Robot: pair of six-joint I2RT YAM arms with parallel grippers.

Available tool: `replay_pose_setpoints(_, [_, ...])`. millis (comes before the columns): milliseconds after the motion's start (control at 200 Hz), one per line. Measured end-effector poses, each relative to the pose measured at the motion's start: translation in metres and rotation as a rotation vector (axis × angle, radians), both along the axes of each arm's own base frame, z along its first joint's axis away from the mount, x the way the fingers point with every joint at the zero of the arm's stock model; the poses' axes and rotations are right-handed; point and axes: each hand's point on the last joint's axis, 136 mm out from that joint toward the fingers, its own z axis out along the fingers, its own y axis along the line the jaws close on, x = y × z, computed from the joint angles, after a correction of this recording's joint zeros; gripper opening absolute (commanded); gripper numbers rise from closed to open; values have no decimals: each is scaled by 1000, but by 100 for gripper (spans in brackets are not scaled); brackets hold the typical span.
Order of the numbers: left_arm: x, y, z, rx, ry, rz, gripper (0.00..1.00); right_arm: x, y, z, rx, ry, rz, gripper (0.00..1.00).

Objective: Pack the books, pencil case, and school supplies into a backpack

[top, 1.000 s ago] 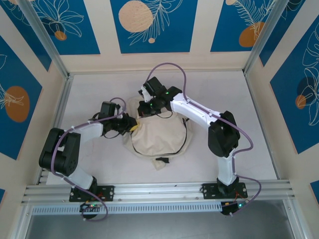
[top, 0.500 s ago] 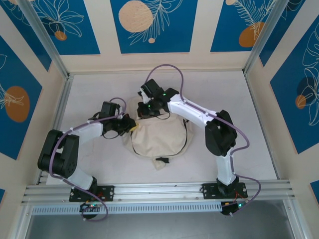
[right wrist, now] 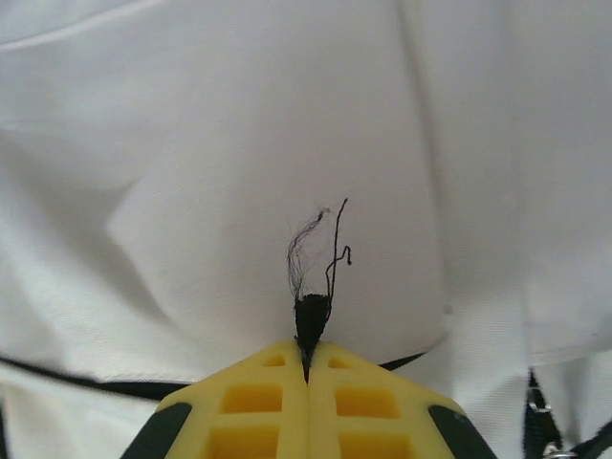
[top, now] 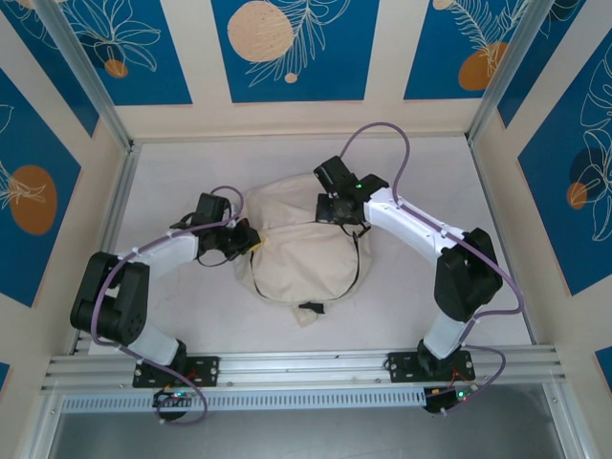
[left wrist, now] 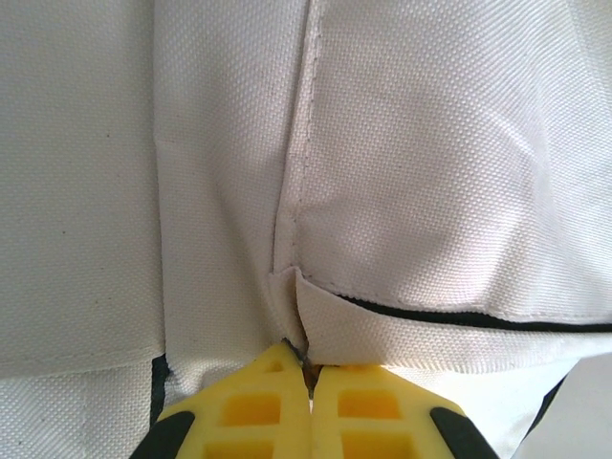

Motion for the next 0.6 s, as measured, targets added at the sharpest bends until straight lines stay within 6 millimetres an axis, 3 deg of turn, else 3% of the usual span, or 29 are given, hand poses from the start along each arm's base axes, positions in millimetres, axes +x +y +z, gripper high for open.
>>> replay_pose_setpoints(200, [0,1,2,14,2,-3,0,9,-37,-12,-34,17,-114,0])
replay_pose_setpoints(445, [3,3,9,37,-4,-12,0,12,-41,-10,-27,11,-125,0])
replay_pose_setpoints(510, [4,3,12,46,-8,-20,24,12,-41,-10,-22,14,-125,10])
replay_pose_setpoints(600, [8,7,19,76,-25,-15,54,12,-41,-4,-3,6,-119,38])
